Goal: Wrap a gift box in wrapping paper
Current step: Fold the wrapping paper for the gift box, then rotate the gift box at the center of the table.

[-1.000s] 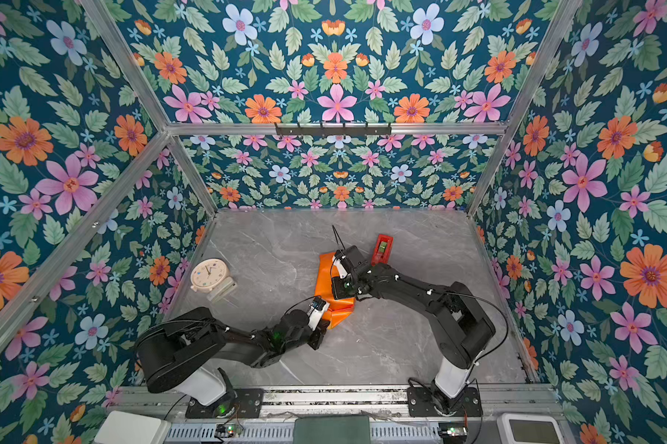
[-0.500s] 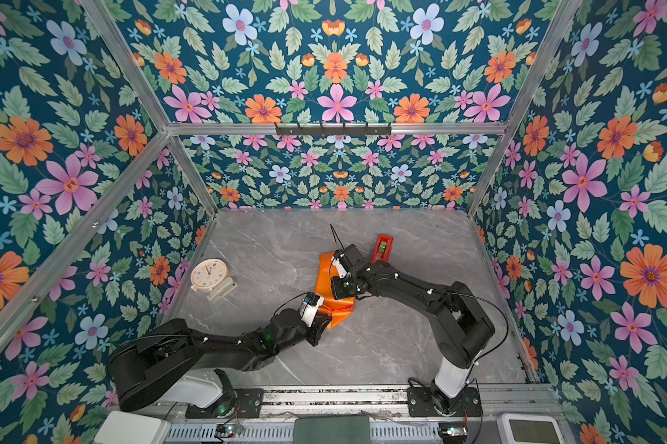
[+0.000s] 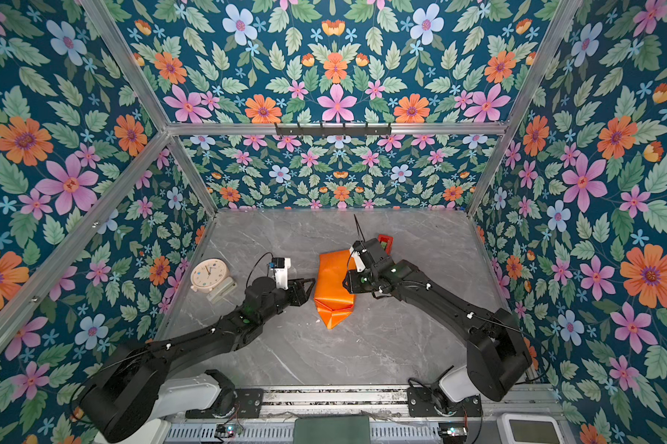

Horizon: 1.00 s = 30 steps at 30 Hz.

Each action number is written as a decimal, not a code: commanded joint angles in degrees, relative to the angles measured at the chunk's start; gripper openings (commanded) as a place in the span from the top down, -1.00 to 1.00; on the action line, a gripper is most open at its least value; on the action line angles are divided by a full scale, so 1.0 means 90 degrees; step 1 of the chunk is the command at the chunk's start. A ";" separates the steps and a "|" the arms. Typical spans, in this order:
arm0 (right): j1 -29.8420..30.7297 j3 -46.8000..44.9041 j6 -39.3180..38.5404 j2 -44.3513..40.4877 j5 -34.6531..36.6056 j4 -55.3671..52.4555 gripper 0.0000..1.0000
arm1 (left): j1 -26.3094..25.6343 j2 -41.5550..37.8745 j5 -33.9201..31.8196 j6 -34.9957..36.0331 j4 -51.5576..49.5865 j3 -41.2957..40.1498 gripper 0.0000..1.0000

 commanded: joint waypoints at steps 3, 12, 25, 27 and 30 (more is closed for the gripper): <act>-0.0078 -0.0384 0.0931 0.0098 -0.0134 0.0563 -0.02 | 0.0330 0.0730 0.0549 -0.0596 -0.0536 0.0630 -0.19; -0.0277 -0.0290 0.1244 0.0883 -0.0687 0.1498 -0.06 | 0.0390 0.1529 0.1411 -0.0824 -0.0224 0.0923 -0.13; -0.0547 0.1214 0.0668 0.2199 -0.1081 0.1062 -0.04 | 0.0419 0.1330 0.0881 -0.0945 -0.0221 0.0623 -0.20; -0.0650 0.1421 0.0445 0.2186 -0.0994 0.0701 -0.04 | 0.0438 0.1099 0.0533 -0.0834 -0.0437 0.0560 -0.25; -0.0715 0.1336 0.0054 0.1801 -0.0455 0.0141 -0.07 | 0.0452 0.0626 0.0081 -0.0583 -0.0808 0.0429 -0.29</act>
